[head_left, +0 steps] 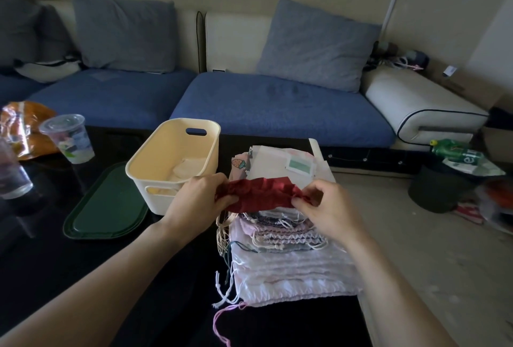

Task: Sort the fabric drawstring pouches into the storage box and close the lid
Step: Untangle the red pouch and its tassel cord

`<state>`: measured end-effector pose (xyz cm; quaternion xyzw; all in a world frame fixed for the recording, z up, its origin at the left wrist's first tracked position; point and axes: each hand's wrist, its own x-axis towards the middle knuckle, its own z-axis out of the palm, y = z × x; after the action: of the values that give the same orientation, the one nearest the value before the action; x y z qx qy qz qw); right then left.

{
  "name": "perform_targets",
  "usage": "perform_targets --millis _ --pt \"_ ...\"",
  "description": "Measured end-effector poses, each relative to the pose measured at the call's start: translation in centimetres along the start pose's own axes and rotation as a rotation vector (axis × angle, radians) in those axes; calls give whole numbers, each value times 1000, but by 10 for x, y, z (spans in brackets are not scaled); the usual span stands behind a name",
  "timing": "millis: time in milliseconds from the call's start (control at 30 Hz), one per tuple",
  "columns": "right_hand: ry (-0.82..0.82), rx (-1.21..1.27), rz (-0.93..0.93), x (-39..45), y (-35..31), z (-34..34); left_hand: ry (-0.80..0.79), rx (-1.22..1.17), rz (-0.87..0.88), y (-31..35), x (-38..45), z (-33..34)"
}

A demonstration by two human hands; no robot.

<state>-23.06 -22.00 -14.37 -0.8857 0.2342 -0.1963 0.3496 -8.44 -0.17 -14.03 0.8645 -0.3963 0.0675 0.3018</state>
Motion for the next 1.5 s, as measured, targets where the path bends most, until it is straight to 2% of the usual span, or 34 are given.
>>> perform_targets --millis 133,267,367,433,533,600,667,800,900,1033,1100,1300,1400,1500 --pt "47 32 83 1 -2 -3 -27 -18 -41 2 -2 -1" --pt "45 359 202 -2 -9 -7 -113 -495 -266 16 -1 -4" --pt "118 397 144 -2 -7 -8 -117 -757 -341 22 0 -6" --pt "147 423 81 -2 -5 -10 -107 -816 -370 22 1 -5" --pt "108 280 28 0 4 -13 -138 -627 -348 17 2 -3" --pt "32 117 58 0 17 -16 -237 -404 -287 12 1 -1" --pt "-84 -5 119 -2 29 -18 -373 -281 -278 9 -2 1" --pt "-220 -87 134 -7 33 -27 -450 -95 -195 3 -8 8" --pt "-284 -37 182 -10 32 -30 -414 -106 -193 4 -9 14" --pt "-319 -9 231 -11 36 -35 -175 -172 -254 3 -6 16" --pt "-353 24 248 -11 33 -38 -124 -163 -270 2 -6 15" --pt "-417 349 308 -13 23 -43 -89 -221 -356 0 -4 17" --pt "-430 520 356 -13 20 -41 -123 -202 -392 -1 -4 18" --pt "-434 546 361 -16 15 -40 -161 -189 -404 0 -6 18"
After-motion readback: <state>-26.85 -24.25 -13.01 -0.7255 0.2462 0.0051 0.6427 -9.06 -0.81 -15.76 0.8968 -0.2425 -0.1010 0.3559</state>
